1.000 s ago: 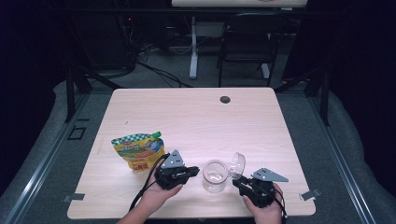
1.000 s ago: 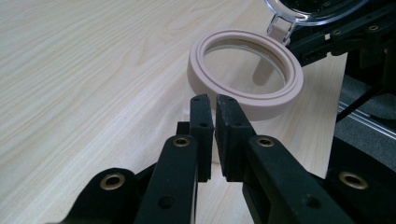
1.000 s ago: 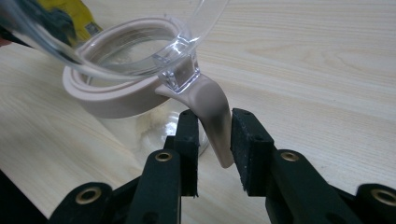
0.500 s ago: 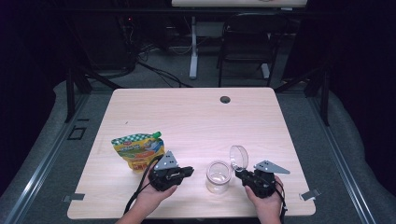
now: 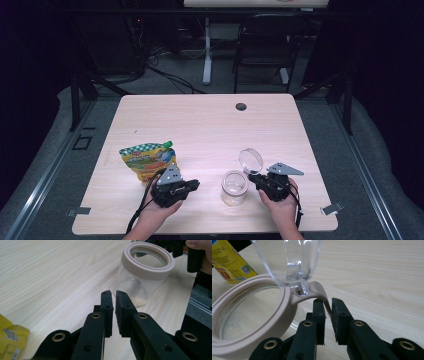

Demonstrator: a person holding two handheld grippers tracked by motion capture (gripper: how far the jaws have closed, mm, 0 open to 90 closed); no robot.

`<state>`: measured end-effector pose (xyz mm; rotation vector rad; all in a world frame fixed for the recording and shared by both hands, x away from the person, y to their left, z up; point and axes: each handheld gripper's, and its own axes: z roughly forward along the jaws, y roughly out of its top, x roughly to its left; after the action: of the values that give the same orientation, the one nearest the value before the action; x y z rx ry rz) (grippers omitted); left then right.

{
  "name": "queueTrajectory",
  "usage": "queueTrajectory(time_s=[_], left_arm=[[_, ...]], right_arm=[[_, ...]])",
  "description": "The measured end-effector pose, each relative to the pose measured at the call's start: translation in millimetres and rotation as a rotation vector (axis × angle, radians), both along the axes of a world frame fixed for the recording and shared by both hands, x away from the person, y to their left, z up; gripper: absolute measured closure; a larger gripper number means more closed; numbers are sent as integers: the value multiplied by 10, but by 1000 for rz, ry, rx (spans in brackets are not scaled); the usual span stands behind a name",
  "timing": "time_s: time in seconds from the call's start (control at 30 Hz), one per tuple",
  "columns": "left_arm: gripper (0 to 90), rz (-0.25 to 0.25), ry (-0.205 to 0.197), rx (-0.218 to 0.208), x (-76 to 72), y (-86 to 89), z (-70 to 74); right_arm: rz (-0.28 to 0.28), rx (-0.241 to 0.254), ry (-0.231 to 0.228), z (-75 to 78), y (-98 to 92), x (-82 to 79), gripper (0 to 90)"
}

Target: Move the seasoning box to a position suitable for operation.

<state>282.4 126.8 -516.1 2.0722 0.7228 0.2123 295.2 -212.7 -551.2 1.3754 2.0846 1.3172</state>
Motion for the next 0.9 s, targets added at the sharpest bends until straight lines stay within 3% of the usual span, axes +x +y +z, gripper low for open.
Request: queueTrajectory(time_s=[0.33,0.57,0.7,0.9], left_arm=[[839,32,-6,-7,-39,100,16],[836,43,-3,-11,-26,134,21],[831,42,1,-9,-26,129,8],[830,43,-2,-4,-21,132,8]], right_arm=[[17,25,-4,-27,34,109,806],[21,9,-11,-21,73,151,811],[42,64,15,-7,64,179,833],[56,17,11,-10,99,210,824]])
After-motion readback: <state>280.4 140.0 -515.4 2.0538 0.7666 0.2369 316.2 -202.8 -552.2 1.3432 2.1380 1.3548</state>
